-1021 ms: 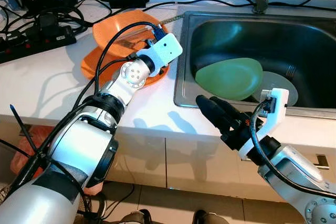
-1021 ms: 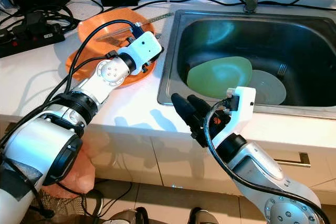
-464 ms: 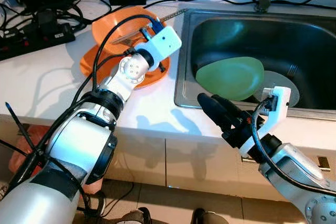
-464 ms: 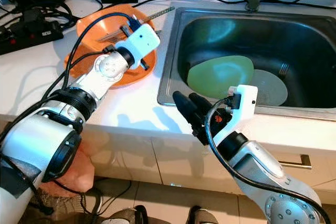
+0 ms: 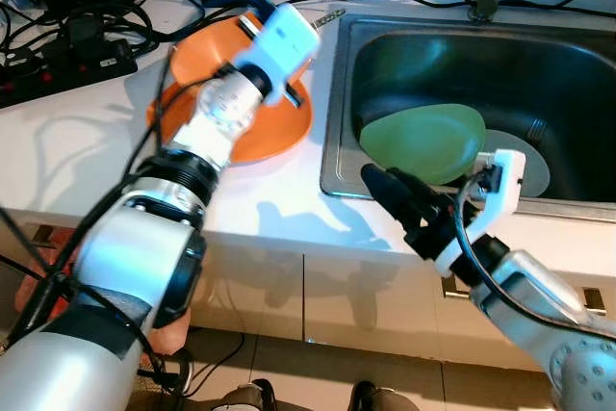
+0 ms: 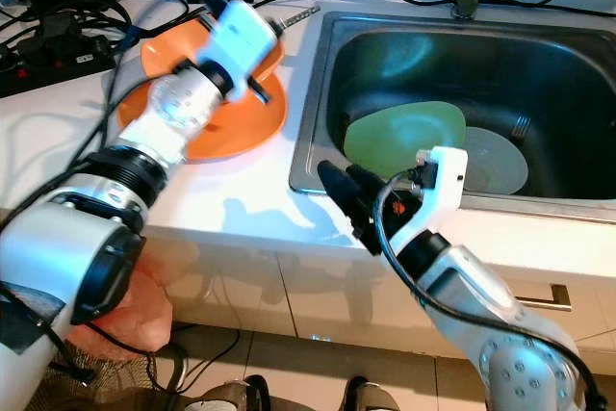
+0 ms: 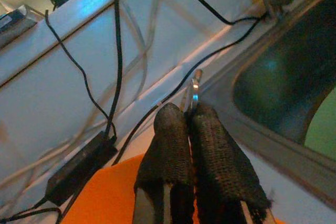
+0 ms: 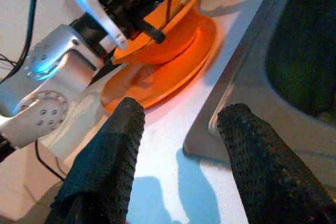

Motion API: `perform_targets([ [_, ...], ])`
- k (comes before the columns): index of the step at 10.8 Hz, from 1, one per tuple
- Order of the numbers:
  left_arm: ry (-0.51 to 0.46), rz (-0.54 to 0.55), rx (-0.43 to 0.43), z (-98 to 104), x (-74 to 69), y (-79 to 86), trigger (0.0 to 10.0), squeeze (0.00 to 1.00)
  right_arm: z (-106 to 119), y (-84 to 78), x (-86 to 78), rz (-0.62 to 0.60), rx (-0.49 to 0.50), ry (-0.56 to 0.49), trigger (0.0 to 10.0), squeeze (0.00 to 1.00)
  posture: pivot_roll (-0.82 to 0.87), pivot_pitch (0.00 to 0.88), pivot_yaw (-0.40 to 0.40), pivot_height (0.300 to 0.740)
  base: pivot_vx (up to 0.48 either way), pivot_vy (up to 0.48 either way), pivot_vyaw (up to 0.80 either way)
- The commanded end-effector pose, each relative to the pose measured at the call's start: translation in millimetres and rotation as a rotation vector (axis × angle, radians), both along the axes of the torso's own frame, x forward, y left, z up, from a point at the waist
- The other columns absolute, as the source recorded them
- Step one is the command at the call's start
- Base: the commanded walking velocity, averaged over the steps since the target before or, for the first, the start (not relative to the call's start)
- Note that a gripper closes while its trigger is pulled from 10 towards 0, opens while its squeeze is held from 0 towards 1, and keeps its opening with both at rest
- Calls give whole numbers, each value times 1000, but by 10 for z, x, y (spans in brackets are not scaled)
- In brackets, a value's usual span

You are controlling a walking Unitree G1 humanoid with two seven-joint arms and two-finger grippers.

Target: Kitchen organization

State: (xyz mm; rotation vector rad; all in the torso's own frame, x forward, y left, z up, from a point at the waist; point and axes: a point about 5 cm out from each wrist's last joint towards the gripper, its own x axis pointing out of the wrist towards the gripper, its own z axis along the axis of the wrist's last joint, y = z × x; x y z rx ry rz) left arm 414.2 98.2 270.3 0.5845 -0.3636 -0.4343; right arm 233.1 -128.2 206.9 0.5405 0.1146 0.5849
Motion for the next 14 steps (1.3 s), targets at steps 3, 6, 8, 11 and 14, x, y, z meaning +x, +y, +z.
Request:
perform_targets([
  [3,-21,-56,-108,185,-16,49,0,0,34,-15,108,10,-1,-33,10000,0,-82,117,5,740,0,0,0],
  [6,-38,-178,-141,364,-79,43,0,0,64,-7,256,26,-5,-68,10000,0,-44,58,-7,740,0,0,0],
  [8,-21,-249,-163,430,-135,65,0,0,91,-12,365,28,-2,-93,10000,0,-12,20,-10,740,0,0,0],
  [11,60,-322,-404,526,-206,233,0,0,98,-4,460,22,12,-116,10000,0,13,0,0,740,0,0,0],
  [14,428,-398,-1162,98,-160,282,0,0,125,-35,589,-44,32,-156,10000,0,15,0,12,740,0,0,0],
])
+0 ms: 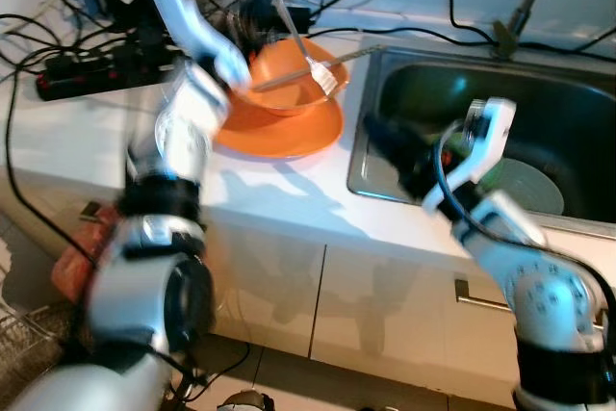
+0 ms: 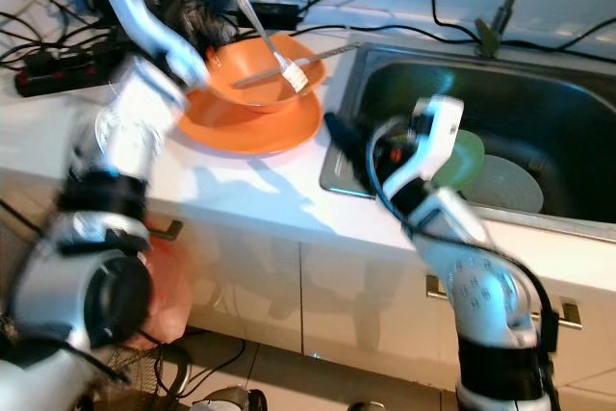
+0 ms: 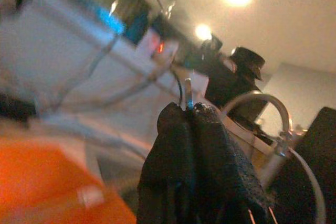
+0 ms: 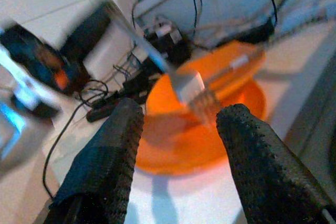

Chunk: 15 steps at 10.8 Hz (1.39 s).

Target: Kitchen organization

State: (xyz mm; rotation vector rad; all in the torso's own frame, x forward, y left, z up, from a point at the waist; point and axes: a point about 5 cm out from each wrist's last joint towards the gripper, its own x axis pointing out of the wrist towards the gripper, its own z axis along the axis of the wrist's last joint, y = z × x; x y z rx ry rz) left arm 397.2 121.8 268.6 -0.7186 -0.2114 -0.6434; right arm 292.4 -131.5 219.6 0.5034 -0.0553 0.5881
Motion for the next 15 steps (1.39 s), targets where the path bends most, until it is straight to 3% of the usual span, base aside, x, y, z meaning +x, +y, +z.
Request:
perform_targets([
  [1,8,-42,0,7,-16,-38,0,0,30,-33,18,-15,-27,-29,10000,0,16,0,10,740,0,0,0],
  [2,60,-128,33,-65,-78,-126,0,0,71,-98,55,-35,-104,-82,10000,0,16,0,8,740,0,0,0],
  [5,58,-260,182,-55,-119,-379,0,0,129,-237,105,-57,-170,-133,10000,0,11,0,15,740,0,0,0],
  [7,10,-356,264,-16,-162,-576,0,0,136,-211,76,29,-203,-159,10000,0,4,0,20,740,0,0,0],
  [8,-43,-409,322,19,-186,-719,0,0,129,-172,39,139,-224,-162,10000,0,-3,0,20,740,0,0,0],
  [11,-94,-478,358,80,-228,-910,0,0,76,-249,80,231,-278,-138,10000,0,-16,0,15,740,0,0,0],
  [12,-125,-527,361,132,-269,-981,0,0,91,-327,180,225,-338,-135,10000,0,-17,0,11,740,0,0,0],
  [15,-170,-548,383,219,-303,-987,0,0,261,-396,293,189,-399,-193,10000,0,-6,4,3,740,0,0,0],
])
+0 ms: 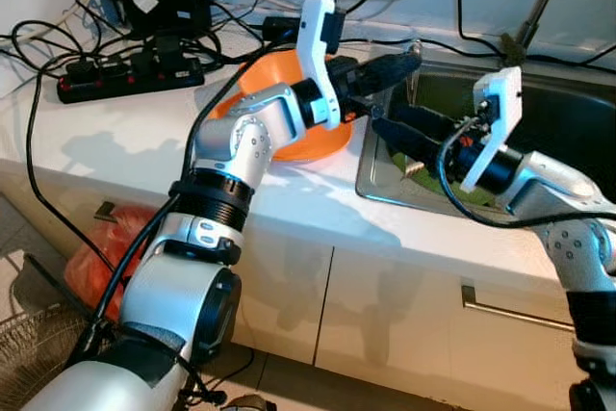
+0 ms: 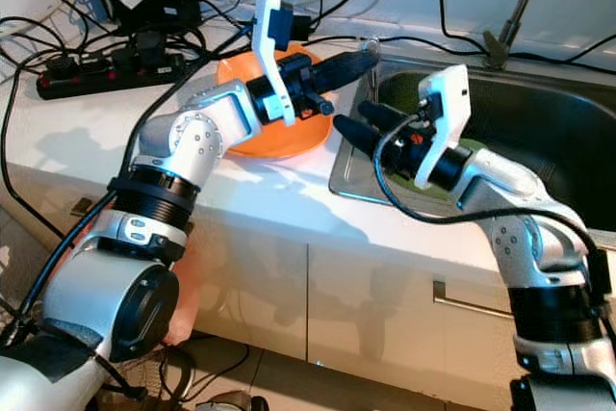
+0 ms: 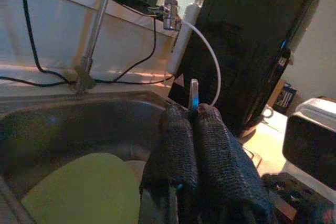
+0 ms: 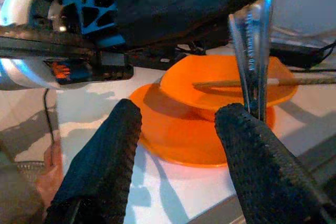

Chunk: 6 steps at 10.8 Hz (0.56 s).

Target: Kitchen organization

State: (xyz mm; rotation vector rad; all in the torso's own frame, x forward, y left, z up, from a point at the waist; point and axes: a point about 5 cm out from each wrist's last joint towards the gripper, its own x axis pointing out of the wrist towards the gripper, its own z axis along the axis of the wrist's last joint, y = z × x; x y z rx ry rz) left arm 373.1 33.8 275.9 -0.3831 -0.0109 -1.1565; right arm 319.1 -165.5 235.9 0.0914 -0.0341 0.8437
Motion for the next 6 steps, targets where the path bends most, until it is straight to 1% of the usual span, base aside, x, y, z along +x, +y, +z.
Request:
perform_targets([
  [1,-63,-59,20,149,-52,-85,0,0,172,-62,43,-43,-12,-80,10000,0,-6,4,3,740,0,0,0],
  [2,-61,-23,34,111,-9,-37,0,0,267,-88,52,-38,10,-117,10000,0,-5,4,3,740,0,0,0],
  [3,-60,40,58,59,55,33,0,0,321,-136,43,-33,27,-140,10000,0,-5,4,3,740,0,0,0],
  [4,-37,102,64,12,115,103,0,0,367,-184,15,-13,37,-160,10000,0,-5,4,3,740,0,0,0],
  [5,-35,106,63,11,120,105,0,0,374,-191,12,-11,37,-162,10000,0,-9,6,0,740,0,0,0],
  [6,-33,157,102,-47,159,140,0,0,473,-234,-44,65,77,-162,10000,0,-9,6,0,740,0,0,0],
])
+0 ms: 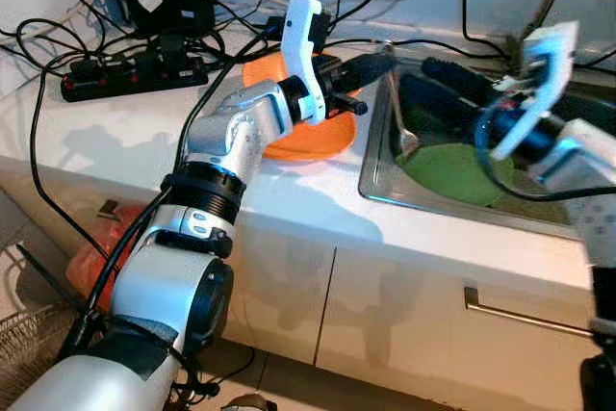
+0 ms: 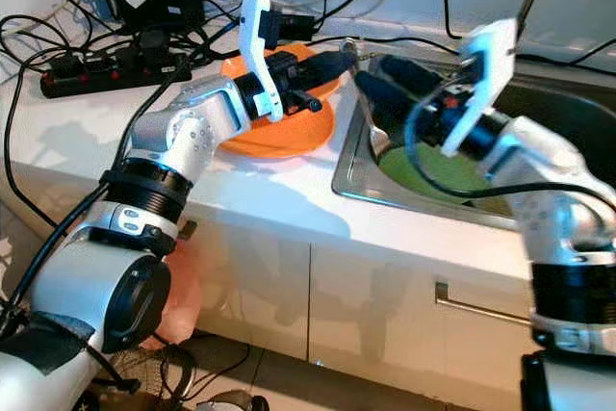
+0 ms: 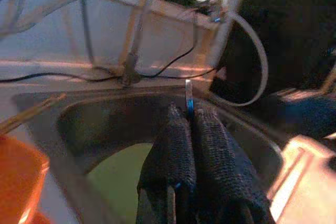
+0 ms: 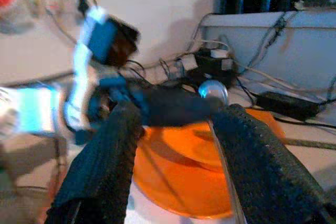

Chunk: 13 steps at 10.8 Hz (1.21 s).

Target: Kitchen organization

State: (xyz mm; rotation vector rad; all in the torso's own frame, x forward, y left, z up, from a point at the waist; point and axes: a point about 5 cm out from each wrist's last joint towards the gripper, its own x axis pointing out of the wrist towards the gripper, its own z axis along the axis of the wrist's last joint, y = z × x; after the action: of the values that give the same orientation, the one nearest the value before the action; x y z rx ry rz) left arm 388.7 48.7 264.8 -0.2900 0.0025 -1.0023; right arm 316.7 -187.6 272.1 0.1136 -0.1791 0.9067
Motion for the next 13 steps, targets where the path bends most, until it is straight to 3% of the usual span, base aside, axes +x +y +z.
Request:
perform_targets([
  [1,-20,17,6,59,22,0,0,0,116,-37,-22,17,-10,-39,10000,0,-11,5,0,740,0,0,0],
  [5,-55,-20,-32,202,9,-103,0,0,-304,45,123,-43,-219,49,10000,0,-3,2,3,740,0,0,0],
  [6,-64,-46,-43,240,-11,-146,0,0,-390,46,194,-77,-251,81,10000,75,-3,2,3,740,0,0,0],
  [7,-65,-56,-45,265,-22,-182,0,0,-435,53,234,-86,-252,90,10000,1000,1,0,3,740,0,0,0],
  [8,-64,-69,-52,282,-32,-200,0,0,-441,73,253,-88,-267,78,10000,1000,1,0,5,740,0,0,0],
  [9,-66,-79,-52,289,-38,-214,0,0,-421,92,274,-91,-266,62,10000,106,2,0,6,740,0,0,0],
  [10,-68,-91,-47,285,-48,-227,0,0,-363,114,323,-110,-253,24,10000,0,4,0,9,740,0,0,0],
  [13,-60,-65,-18,213,-15,-191,0,0,-146,126,317,-89,-212,-62,10000,0,6,3,10,740,0,0,0],
])
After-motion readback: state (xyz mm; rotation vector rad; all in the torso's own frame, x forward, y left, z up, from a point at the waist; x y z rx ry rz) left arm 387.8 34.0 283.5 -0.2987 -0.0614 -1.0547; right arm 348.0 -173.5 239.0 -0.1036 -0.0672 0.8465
